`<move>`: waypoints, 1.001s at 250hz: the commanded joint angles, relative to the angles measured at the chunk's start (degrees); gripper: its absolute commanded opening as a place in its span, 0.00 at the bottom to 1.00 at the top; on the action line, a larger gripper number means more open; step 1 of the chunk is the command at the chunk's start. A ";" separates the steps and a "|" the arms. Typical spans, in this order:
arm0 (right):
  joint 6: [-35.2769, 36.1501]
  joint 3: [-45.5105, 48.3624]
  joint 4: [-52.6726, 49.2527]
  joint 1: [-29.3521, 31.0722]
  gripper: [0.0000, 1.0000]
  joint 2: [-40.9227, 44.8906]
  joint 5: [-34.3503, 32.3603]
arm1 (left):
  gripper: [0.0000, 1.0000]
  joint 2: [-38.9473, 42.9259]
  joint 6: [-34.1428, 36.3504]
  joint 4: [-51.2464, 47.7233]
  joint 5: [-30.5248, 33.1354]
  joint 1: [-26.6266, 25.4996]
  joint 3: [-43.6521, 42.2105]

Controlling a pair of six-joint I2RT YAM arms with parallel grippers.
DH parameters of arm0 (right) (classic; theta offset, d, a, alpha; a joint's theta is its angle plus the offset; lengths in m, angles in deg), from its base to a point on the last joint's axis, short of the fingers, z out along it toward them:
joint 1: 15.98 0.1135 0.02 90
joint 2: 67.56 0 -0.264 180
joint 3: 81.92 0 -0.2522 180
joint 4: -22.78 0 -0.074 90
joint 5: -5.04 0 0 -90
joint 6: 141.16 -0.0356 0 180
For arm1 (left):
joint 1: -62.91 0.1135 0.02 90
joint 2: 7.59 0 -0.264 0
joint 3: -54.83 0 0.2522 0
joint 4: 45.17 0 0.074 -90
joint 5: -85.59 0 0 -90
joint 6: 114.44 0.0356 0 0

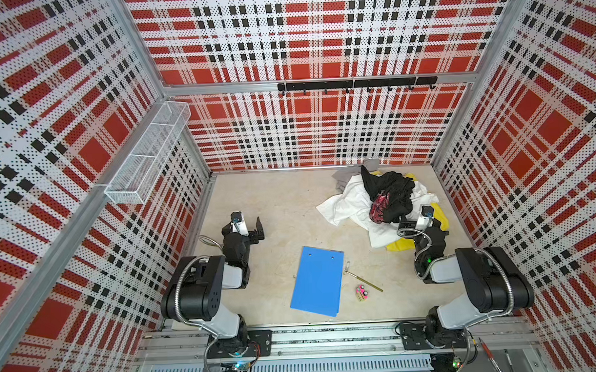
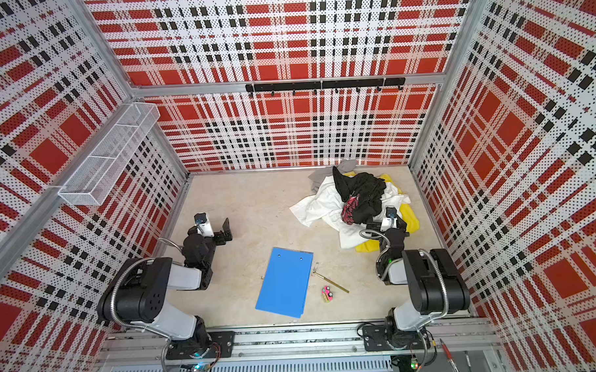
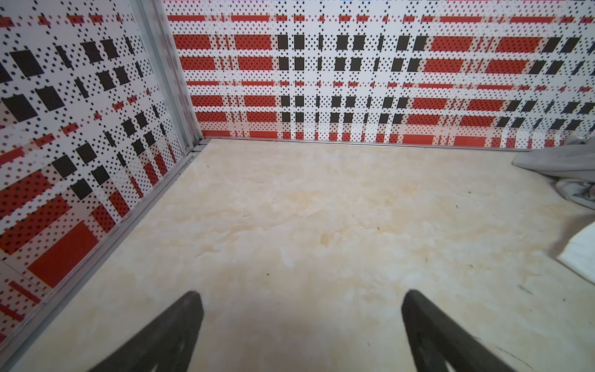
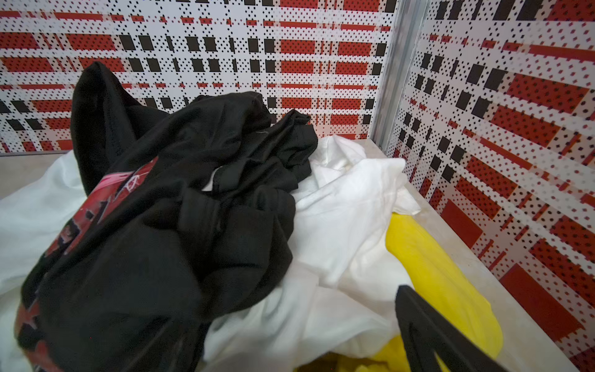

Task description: Pick out a specific cloth from the pile

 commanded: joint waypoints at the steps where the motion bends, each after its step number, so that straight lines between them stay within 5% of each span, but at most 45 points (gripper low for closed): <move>1: -0.31 -0.17 3.54 0.25 1.00 -0.15 -0.47 | 0.99 0.25 -0.29 1.45 0.04 -0.06 0.60; 250: -0.23 -0.16 3.58 0.30 1.00 -0.15 -0.33 | 0.99 0.31 -0.46 1.19 -1.08 0.46 0.73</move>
